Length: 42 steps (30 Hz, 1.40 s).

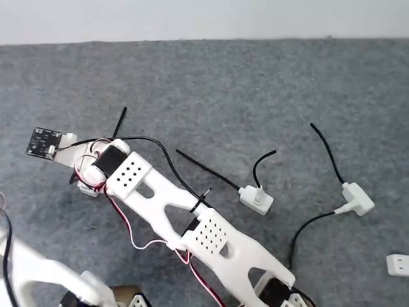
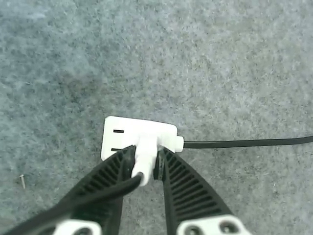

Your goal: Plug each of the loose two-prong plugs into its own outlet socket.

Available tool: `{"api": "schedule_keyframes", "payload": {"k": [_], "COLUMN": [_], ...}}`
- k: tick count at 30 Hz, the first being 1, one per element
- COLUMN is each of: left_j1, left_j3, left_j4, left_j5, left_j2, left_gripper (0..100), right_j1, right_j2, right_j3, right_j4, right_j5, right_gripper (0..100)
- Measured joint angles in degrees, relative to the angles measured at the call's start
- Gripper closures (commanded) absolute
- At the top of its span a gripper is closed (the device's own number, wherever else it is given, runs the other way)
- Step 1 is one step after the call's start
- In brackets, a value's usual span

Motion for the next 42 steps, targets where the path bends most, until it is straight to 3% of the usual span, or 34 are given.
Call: {"api": "schedule_keyframes", "payload": {"k": [42], "left_j1": [0.00], "left_j3": [0.00], "left_j4": [0.00], "left_j5": [0.00], "left_j2": [0.09], "left_gripper": [65], "right_j1": [0.44], "right_j2": [5.36], "right_j3": [-2.29], "right_j4": [0.53], "right_j5": [-0.26], "right_gripper": [98.0]}}
